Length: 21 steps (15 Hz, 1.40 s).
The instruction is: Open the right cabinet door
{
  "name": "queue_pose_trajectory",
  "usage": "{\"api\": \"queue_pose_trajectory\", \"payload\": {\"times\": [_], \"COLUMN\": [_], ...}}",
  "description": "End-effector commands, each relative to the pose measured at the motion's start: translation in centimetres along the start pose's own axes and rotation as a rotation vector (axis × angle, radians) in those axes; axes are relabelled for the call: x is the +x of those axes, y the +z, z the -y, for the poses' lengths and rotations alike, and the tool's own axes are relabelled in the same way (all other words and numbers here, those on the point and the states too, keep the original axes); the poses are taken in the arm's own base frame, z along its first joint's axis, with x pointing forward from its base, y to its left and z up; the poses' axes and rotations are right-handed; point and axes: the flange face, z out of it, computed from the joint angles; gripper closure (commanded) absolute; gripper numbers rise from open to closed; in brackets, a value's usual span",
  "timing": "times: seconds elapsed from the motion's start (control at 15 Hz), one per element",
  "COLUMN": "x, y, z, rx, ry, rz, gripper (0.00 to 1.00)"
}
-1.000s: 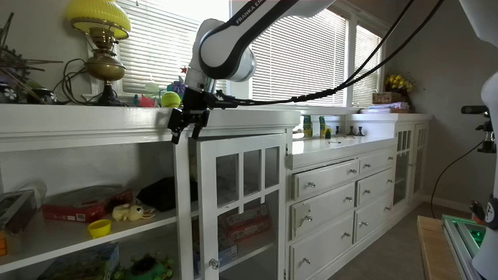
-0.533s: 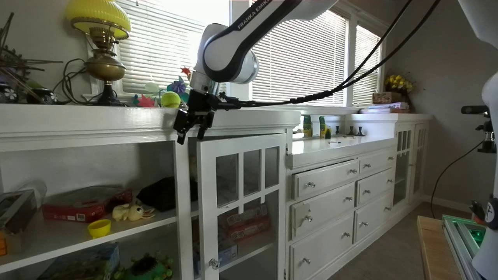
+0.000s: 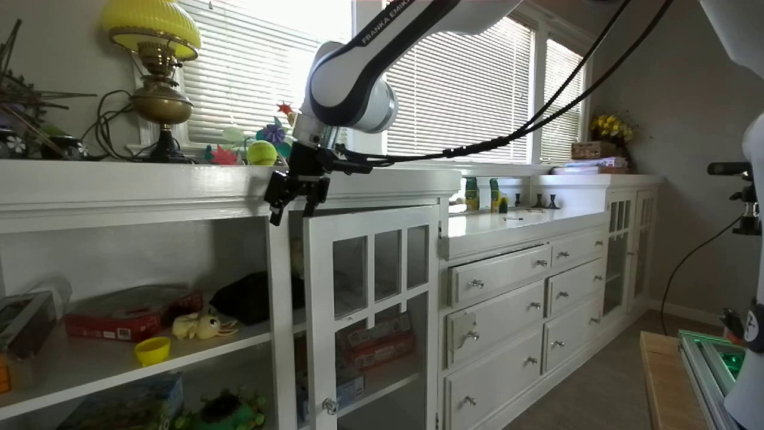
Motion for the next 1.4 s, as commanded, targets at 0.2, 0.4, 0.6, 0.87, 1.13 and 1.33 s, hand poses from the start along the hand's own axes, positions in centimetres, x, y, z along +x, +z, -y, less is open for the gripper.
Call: {"api": "queue_pose_trajectory", "payload": {"times": [0.2, 0.4, 0.6, 0.87, 1.13, 1.33], "x": [-1.5, -3.0, -4.6, -7.2, -10.1, -12.7], "y": [-0.4, 0.1, 0.4, 0.8, 1.1, 1.1], "z": [1.1, 0.5, -0.5, -1.6, -2.0, -2.3], "rx": [0.102, 0.118, 0.113, 0.103, 0.096, 0.079], "ry": [0.081, 0.131, 0.170, 0.206, 0.234, 0.267], "rz": [0.044, 0.073, 0.101, 0.152, 0.209, 0.261], "gripper": [0.00, 0.00, 0.00, 0.00, 0.00, 0.00]}}
